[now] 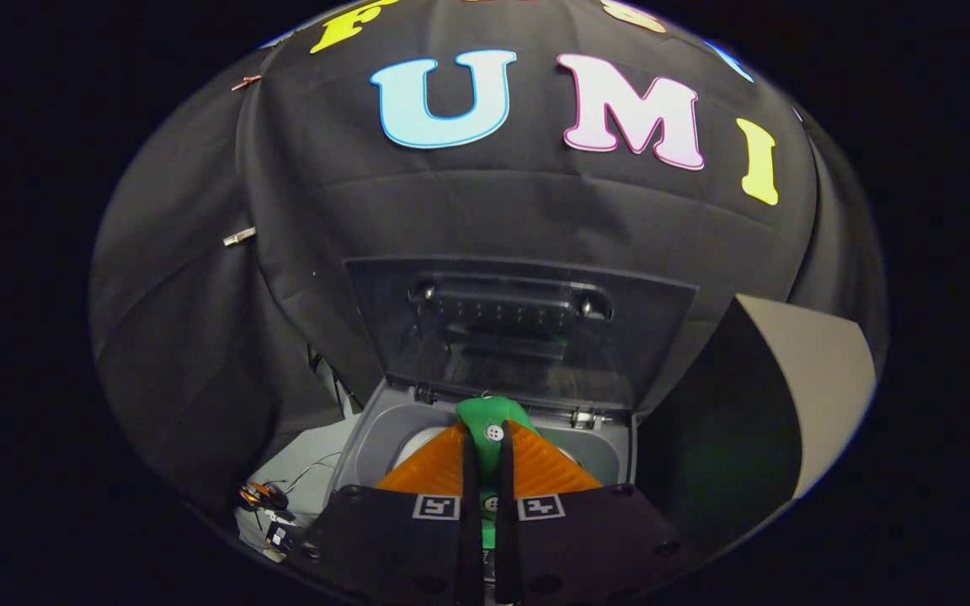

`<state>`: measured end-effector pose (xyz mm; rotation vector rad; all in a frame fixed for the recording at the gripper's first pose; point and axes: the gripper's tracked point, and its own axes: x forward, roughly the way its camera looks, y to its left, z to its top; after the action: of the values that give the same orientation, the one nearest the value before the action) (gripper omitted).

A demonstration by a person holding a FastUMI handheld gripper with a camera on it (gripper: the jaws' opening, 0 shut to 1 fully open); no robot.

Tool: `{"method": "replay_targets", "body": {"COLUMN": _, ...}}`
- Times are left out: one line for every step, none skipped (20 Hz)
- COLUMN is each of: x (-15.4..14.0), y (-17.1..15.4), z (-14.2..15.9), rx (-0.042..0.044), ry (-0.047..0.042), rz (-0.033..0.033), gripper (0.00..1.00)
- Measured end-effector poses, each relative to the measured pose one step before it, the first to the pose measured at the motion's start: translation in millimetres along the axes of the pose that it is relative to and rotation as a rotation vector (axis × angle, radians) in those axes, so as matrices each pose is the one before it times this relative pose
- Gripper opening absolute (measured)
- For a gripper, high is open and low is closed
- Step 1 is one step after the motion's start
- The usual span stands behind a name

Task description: Put the clothes into the washing machine and then close the washing machine lid.

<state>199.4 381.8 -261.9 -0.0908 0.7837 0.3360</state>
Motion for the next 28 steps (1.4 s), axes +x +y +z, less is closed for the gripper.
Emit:
{"method": "replay_targets", "body": {"x": 4.61, "y": -0.80, "z": -7.69, "rx": -0.00463, "ry": 0.01574, "rz": -0.00664, "gripper": 0.10}}
{"method": "replay_targets", "body": {"x": 6.03, "y": -1.45, "z": -7.48, "rx": -0.00604, "ry": 0.00798, "rz": -0.00761, "gripper": 0.10}}
{"method": "replay_targets", "body": {"x": 5.20, "y": -2.16, "z": -6.09, "rx": -0.00582, "ry": 0.00111, "rz": -0.00912, "gripper": 0.10}}
{"method": "replay_targets", "body": {"x": 3.88, "y": -2.02, "z": -5.03, "rx": -0.00112, "ry": -0.00284, "rz": -0.00886, "gripper": 0.10}}
{"method": "replay_targets", "body": {"x": 2.07, "y": -0.43, "z": -5.07, "rx": 0.00479, "ry": -0.00176, "rz": -0.00683, "gripper": 0.10}}
{"method": "replay_targets", "body": {"x": 2.16, "y": 0.00, "z": -4.26, "rx": 0.00410, "ry": 0.00716, "rz": -0.00155, "gripper": 0.11}}
{"method": "replay_targets", "body": {"x": 4.64, "y": -0.57, "z": -7.15, "rx": 0.00720, "ry": 0.00906, "rz": -0.00238, "gripper": 0.13}}
{"method": "replay_targets", "body": {"x": 5.07, "y": -1.77, "z": -5.50, "rx": 0.00204, "ry": 0.01364, "rz": -0.00958, "gripper": 0.13}}
{"method": "replay_targets", "body": {"x": 3.18, "y": -1.83, "z": -3.59, "rx": -0.00432, "ry": 0.00447, "rz": -0.00313, "gripper": 0.16}}
{"method": "replay_targets", "body": {"x": 2.71, "y": 0.36, "z": -0.91, "rx": -0.00593, "ry": 0.00279, "rz": 0.00210, "gripper": 0.17}}
{"method": "replay_targets", "body": {"x": -1.55, "y": -1.79, "z": 1.59, "rx": -0.00845, "ry": -0.01151, "rz": -0.00856, "gripper": 0.32}}
{"method": "replay_targets", "body": {"x": 0.74, "y": -2.18, "z": 1.64, "rx": -0.01337, "ry": -0.00927, "rz": -0.01634, "gripper": 0.48}}
{"method": "replay_targets", "body": {"x": 0.36, "y": -3.49, "z": 0.51, "rx": -0.01510, "ry": -0.00402, "rz": -0.01777, "gripper": 0.63}}
{"method": "replay_targets", "body": {"x": -0.25, "y": -0.96, "z": 1.42, "rx": -0.00605, "ry": -0.01196, "rz": -0.00434, "gripper": 0.79}}
{"method": "replay_targets", "body": {"x": -2.08, "y": 1.17, "z": 6.32, "rx": 0.00340, "ry": -0.02046, "rz": 0.00301, "gripper": 0.94}}
{"method": "replay_targets", "body": {"x": -1.85, "y": 1.58, "z": 4.58, "rx": 0.00784, "ry": -0.02062, "rz": 0.00543, "gripper": 0.94}}
{"method": "replay_targets", "body": {"x": -3.00, "y": 0.52, "z": 1.68, "rx": 0.01131, "ry": -0.01394, "rz": 0.00644, "gripper": 0.94}}
{"method": "replay_targets", "body": {"x": -1.76, "y": 0.28, "z": 0.61, "rx": 0.01196, "ry": -0.00797, "rz": 0.00090, "gripper": 0.95}}
{"method": "replay_targets", "body": {"x": -1.90, "y": 0.17, "z": 0.24, "rx": 0.01143, "ry": -0.01160, "rz": 0.00016, "gripper": 0.95}}
{"method": "replay_targets", "body": {"x": -1.35, "y": -2.70, "z": 1.63, "rx": 0.00318, "ry": -0.01785, "rz": -0.00842, "gripper": 0.94}}
{"method": "replay_targets", "body": {"x": -1.85, "y": -1.16, "z": 3.86, "rx": 0.00145, "ry": -0.02581, "rz": -0.00275, "gripper": 0.97}}
{"method": "replay_targets", "body": {"x": -1.43, "y": 1.89, "z": 4.44, "rx": -0.00159, "ry": -0.02962, "rz": 0.01382, "gripper": 1.00}}
{"method": "replay_targets", "body": {"x": -3.66, "y": 2.50, "z": 6.60, "rx": -0.00100, "ry": -0.03478, "rz": 0.01072, "gripper": 1.00}}
{"method": "replay_targets", "body": {"x": -2.00, "y": -1.29, "z": 7.34, "rx": -0.00390, "ry": -0.03165, "rz": -0.00061, "gripper": 1.00}}
{"method": "replay_targets", "body": {"x": -0.59, "y": -2.03, "z": 7.34, "rx": -0.00165, "ry": -0.03403, "rz": -0.00511, "gripper": 1.00}}
{"method": "replay_targets", "body": {"x": -1.18, "y": 0.45, "z": 9.06, "rx": 0.00344, "ry": -0.02766, "rz": 0.00050, "gripper": 1.00}}
{"method": "replay_targets", "body": {"x": -2.98, "y": 1.92, "z": 11.42, "rx": 0.00194, "ry": -0.03524, "rz": 0.00121, "gripper": 1.00}}
{"method": "replay_targets", "body": {"x": -0.33, "y": 1.87, "z": 13.51, "rx": -0.00971, "ry": -0.04803, "rz": 0.00503, "gripper": 1.00}}
